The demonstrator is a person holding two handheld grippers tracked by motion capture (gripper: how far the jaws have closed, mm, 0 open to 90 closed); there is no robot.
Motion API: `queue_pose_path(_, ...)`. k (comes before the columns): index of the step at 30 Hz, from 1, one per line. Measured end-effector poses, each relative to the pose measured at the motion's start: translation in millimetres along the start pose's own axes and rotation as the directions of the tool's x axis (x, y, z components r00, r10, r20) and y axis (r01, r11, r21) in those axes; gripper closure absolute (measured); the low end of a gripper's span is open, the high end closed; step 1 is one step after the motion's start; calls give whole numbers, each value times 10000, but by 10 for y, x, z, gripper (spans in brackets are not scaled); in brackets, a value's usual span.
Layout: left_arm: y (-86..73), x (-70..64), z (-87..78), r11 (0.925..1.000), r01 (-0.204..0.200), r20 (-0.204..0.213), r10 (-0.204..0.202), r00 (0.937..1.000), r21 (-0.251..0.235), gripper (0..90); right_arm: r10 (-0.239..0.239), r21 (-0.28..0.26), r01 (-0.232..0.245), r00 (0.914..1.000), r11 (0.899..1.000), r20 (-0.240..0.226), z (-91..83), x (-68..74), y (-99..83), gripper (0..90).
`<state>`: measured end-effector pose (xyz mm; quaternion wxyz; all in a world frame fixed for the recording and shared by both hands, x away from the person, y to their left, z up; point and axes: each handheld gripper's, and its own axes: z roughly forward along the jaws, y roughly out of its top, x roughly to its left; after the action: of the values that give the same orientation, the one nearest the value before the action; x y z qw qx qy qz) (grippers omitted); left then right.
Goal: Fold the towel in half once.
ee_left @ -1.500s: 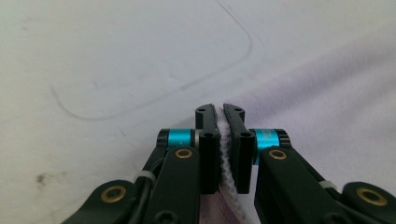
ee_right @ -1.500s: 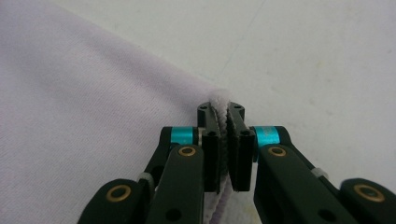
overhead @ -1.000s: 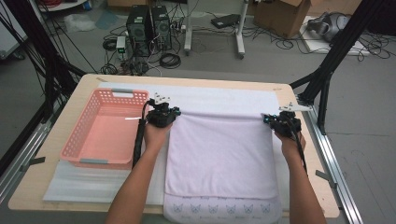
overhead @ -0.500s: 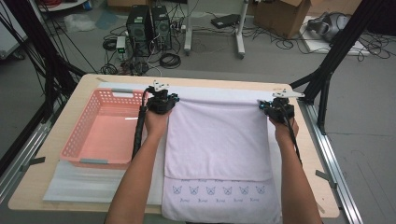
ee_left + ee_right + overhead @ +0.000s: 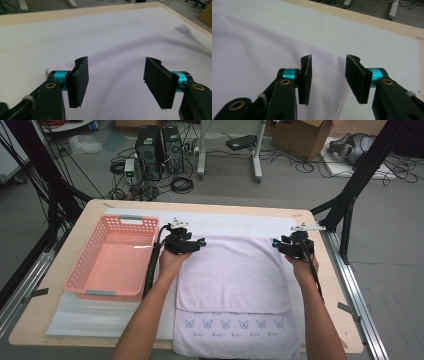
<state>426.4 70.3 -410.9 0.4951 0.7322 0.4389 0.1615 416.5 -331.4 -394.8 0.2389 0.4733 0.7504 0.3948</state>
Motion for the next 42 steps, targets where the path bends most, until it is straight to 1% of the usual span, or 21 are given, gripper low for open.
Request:
queue_pose_path(1, -19, -23, -36, 9997, -100, 7, 100, 10000, -235, 370, -8, -23, 8, 10000, 10000, -20, -31, 2, -13, 550)
queue_pose_path(4, -71, -80, -109, 9996, -88, 246, 95, 9997, -281, 354, 351, -32, -351, 9993, 9994, -123, -125, -18, -71, 534)
queue_pose_path(6, -124, -120, -172, 9986, -163, 335, 180, 9993, -497, 344, 552, -41, -553, 9981, 9985, -276, -187, -32, -131, 535)
queue_pose_path(7, -150, -140, -197, 9986, -172, 386, 192, 9991, -507, 333, 643, 5, -644, 9973, 9979, -343, -218, -30, -168, 534)
queue_pose_path(8, -176, -159, -221, 9984, -231, 435, 253, 9987, -509, 320, 716, 285, -705, 9966, 9971, -401, -239, -31, -193, 525)
queue_pose_path(12, -269, -230, -332, 9987, -294, 549, 318, 9980, -424, 322, 541, 306, -529, 9977, 9981, -406, -367, 19, -344, 547)
queue_pose_path(14, -320, -292, -410, 9968, -485, 498, 517, 9974, -636, 324, 402, 351, -386, 9981, 9986, -475, -433, 50, -426, 561)
queue_pose_path(16, -376, -345, -481, 9955, -707, 490, 738, 9961, -625, 324, 424, 261, -410, 9977, 9988, -527, -500, 86, -513, 569)
queue_pose_path(17, -409, -362, -514, 9950, -769, 588, 807, 9950, -643, 324, 398, 193, -387, 9974, 9991, -593, -531, 105, -557, 573)
queue_pose_path(19, -472, -381, -573, 9950, -709, 618, 752, 9953, -697, 324, 339, 222, -326, 9977, 9992, -586, -592, 155, -644, 577)
queue_pose_path(20, -494, -382, -594, 9963, -632, 678, 671, 9954, -584, 325, 280, 216, -267, 9977, 9994, -611, -619, 175, -688, 578)
queue_pose_path(21, -524, -391, -625, 9962, -579, 713, 624, 9955, -644, 334, 293, 142, -285, 9975, 9995, -637, -646, 197, -736, 580)
queue_pose_path(23, -582, -409, -697, 9947, -805, 898, 860, 9922, -632, 371, 377, 99, -370, 9962, 9993, -788, -704, 231, -842, 580)
queue_pose_path(26, -698, -425, -808, 9949, -816, 1107, 878, 9900, -586, 387, 504, 16, -505, 9941, 9987, -960, -785, 278, -1025, 580)
queue_pose_path(29, -871, -413, -900, 9957, -859, 1036, 891, 9906, -346, 403, 279, 34, -277, 9952, 9996, -937, -865, 335, -1178, 580)
queue_pose_path(31, -960, -391, -955, 9970, -722, 934, 744, 9928, -266, 410, 202, 118, -192, 9955, 9997, -931, -928, 369, -1203, 580)
queue_pose_path(33, -1000, -387, -1003, 9977, -650, 881, 663, 9939, -182, 416, 250, -39, -256, 9941, 9997, -1053, -997, 378, -1199, 580)
queue_pose_path(35, -1018, -412, -1050, 9972, -753, 888, 754, 9932, -43, 424, 305, -186, -327, 9935, 9993, -1093, -1048, 396, -1215, 580)
queue_pose_path(36, -1045, -434, -1070, 9977, -677, 974, 672, 9930, 18, 424, 274, -191, -297, 9935, 9994, -1107, -1063, 404, -1235, 580)
queue_pose_path(38, -1128, -467, -1107, 9969, -763, 1071, 737, 9915, 207, 413, 186, -54, -192, 9944, 9998, -1042, -1081, 428, -1274, 580)
queue_pose_path(42, -1179, -503, -1208, 9968, -793, 839, 779, 9934, 132, 425, 202, 51, -198, 9942, 9998, -1059, -1134, 462, -1349, 580)
